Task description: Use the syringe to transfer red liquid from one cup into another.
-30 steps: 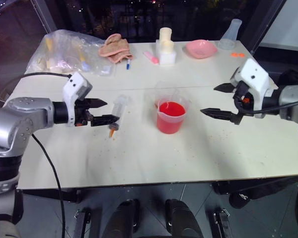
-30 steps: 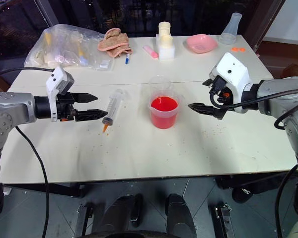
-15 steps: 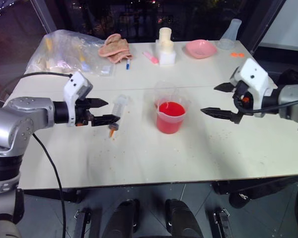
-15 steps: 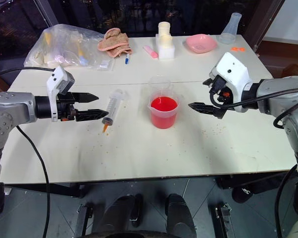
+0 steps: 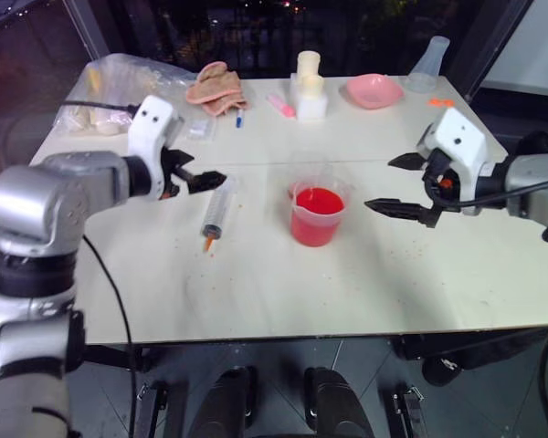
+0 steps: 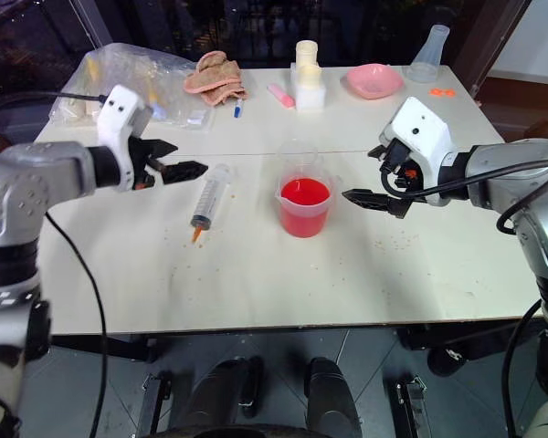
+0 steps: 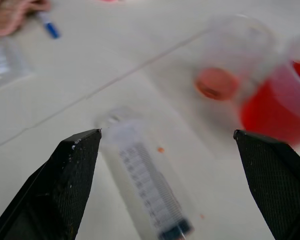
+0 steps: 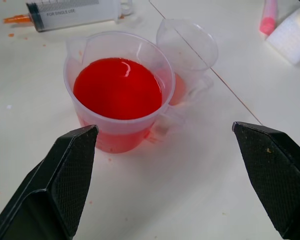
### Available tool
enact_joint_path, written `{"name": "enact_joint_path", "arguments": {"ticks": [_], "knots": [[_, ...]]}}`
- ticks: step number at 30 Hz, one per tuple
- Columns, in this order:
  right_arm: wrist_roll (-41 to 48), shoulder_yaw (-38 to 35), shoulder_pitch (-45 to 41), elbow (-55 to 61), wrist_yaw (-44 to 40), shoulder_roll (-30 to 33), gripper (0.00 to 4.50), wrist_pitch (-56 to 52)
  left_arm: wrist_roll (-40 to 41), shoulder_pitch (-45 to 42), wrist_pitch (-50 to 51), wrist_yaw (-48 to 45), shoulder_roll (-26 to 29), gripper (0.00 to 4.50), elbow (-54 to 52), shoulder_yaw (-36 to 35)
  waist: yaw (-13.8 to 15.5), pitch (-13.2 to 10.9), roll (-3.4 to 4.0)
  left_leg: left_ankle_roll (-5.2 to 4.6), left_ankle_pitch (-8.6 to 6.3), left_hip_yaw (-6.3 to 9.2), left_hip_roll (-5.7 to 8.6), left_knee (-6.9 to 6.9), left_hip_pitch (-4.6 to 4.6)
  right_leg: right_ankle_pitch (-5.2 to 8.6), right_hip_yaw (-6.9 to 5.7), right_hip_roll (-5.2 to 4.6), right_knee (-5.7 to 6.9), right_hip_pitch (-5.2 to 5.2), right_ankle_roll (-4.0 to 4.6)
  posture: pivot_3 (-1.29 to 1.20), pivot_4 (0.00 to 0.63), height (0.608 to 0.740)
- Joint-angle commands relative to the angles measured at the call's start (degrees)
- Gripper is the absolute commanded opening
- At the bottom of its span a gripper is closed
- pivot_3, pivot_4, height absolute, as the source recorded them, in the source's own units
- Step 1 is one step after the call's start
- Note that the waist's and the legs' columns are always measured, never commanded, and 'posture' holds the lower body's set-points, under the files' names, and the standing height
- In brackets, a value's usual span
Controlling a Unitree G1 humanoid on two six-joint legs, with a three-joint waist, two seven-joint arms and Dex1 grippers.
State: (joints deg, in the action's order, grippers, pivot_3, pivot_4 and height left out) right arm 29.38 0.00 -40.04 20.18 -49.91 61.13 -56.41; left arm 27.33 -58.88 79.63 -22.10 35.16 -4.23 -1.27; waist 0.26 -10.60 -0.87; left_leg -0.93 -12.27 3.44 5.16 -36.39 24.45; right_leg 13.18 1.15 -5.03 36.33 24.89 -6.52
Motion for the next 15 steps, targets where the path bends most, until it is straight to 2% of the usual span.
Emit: {"name": "enact_joint_path", "arguments": {"ticks": [1,4,6,9,15], "knots": [[-0.3,-0.8,-2.0,0.8,-0.1,0.7,4.50,-0.2,-6.4,-12.4,9.4,5.6,-2.1,4.48,9.6,8.4,0.1,0.0,0.00,-0.03,-0.02,-0.05,0.01,-0.02,0.01,0.00,0.02,0.03,0.00,0.02,-0.01,0.00,0.150,0.740],[0.0,-0.9,-2.3,1.2,0.0,0.8,4.50,-1.0,-10.5,-20.5,11.1,7.4,-5.0,4.48,20.0,16.0,0.2,0.0,0.01,-0.06,-0.04,-0.06,0.04,-0.02,0.01,-0.01,0.00,0.04,0.00,0.01,-0.02,0.00,0.150,0.740],[0.3,-1.1,-2.3,1.5,0.2,0.7,4.50,-1.7,-13.3,-24.2,10.9,9.4,-8.5,4.48,28.2,16.8,0.2,0.0,0.01,-0.06,-0.04,-0.07,0.04,-0.01,0.00,0.00,0.01,0.03,0.00,0.01,-0.03,0.00,0.150,0.740],[0.8,-1.6,-1.8,2.9,1.0,0.4,4.50,-3.1,-18.4,-28.8,7.4,20.3,-17.2,4.48,43.1,4.9,0.3,0.0,0.00,-0.06,-0.04,-0.05,0.03,-0.02,0.01,-0.01,0.00,0.04,0.00,0.02,-0.03,0.00,0.150,0.740],[2.1,-3.2,-0.7,4.8,2.3,0.1,4.50,-5.6,-19.3,-34.6,0.2,35.4,-22.6,4.48,63.4,-12.3,0.3,0.0,-0.03,-0.03,-0.04,-0.07,0.02,0.02,0.06,-0.02,0.05,-0.07,0.01,0.13,-0.06,0.00,0.150,0.740]]}}
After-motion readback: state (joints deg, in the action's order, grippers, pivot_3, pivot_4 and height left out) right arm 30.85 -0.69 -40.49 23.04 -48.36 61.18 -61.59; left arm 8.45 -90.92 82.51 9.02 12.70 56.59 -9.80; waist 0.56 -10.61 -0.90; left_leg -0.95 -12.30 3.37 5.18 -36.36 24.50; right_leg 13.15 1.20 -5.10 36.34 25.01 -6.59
